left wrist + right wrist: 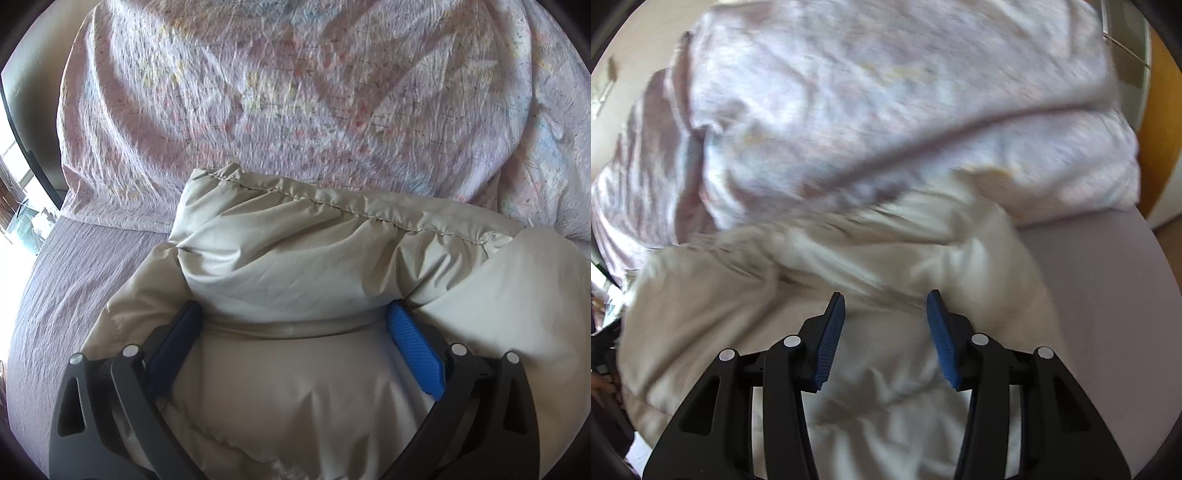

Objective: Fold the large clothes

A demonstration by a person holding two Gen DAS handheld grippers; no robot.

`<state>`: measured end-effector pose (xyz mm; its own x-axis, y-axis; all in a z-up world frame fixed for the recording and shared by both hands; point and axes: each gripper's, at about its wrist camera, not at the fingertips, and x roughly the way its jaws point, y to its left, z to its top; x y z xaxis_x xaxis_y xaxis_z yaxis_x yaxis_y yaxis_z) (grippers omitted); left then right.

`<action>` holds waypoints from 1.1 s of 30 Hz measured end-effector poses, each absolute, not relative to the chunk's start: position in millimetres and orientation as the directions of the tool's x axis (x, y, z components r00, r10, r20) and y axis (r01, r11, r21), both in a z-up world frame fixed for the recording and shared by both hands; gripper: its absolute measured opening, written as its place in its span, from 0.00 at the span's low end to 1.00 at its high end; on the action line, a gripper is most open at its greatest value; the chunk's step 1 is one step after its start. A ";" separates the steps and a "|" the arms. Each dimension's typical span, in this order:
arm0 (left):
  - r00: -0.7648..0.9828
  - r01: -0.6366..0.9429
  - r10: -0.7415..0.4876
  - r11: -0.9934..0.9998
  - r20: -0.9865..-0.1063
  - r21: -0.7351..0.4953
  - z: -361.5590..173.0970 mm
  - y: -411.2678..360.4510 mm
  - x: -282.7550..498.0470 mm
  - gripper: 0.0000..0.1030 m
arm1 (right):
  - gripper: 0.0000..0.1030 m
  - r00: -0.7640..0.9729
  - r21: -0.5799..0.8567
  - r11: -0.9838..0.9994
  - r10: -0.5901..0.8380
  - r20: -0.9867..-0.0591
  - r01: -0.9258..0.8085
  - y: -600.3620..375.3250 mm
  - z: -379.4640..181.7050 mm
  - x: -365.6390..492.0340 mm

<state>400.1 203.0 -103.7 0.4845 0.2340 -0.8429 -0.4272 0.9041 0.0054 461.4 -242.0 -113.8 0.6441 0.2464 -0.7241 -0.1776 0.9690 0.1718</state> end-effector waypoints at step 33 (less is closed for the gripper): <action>0.528 -0.427 0.270 0.904 -0.805 0.023 -136.4 192.1 406.9 0.98 | 0.58 0.709 -0.024 0.986 0.101 -0.698 -0.164 -192.9 -182.6 481.8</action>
<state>406.9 192.1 -136.4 0.5278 0.2698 -0.8054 -0.4268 0.9041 0.0232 481.8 -192.9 -182.6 0.7093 0.1012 -0.6976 -0.1645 0.9861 -0.0242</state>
